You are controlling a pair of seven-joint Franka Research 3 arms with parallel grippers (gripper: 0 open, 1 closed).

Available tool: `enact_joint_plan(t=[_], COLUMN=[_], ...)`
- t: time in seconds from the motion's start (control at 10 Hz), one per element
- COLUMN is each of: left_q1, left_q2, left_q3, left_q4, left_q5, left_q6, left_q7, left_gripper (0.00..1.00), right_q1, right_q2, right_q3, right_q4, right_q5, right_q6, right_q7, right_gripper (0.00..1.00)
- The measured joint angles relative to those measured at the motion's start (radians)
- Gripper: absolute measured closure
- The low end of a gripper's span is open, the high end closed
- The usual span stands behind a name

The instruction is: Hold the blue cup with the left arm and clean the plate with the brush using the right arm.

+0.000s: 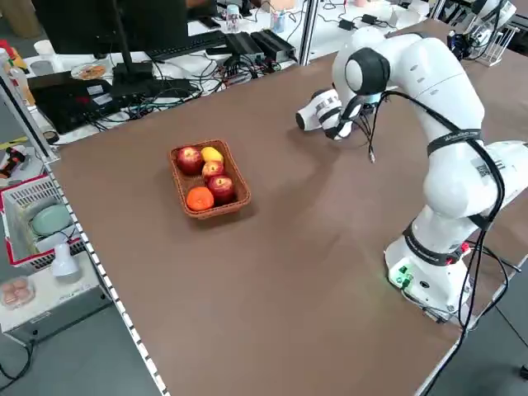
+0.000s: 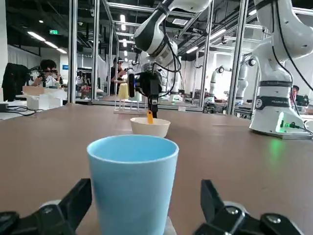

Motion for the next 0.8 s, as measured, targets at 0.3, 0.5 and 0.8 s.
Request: enact_joint_plan(t=[0.3,0.5,0.8], left_q1=[-0.005,-0.009,-0.044], left_q2=[0.002,0.002,0.002], left_q3=[0.000,0.000,0.032], left_q4=[0.008,0.012,0.015], left_q5=[-0.014,-0.023,-0.058], left_q6=[0.016,0.016,0.019], left_q7=[0.000,0.000,0.000], left_gripper=[0.01,0.02,0.02], right_q1=[0.000,0.003,0.006], right_q2=[0.000,0.000,0.000], right_q3=[0.000,0.002,0.002], right_q4=[0.002,0.005,0.006], right_q5=[0.009,0.029,0.037], right_q6=[0.000,0.000,0.000], right_q7=[-0.001,-0.003,-0.004], right_gripper=[0.56,0.60,0.62])
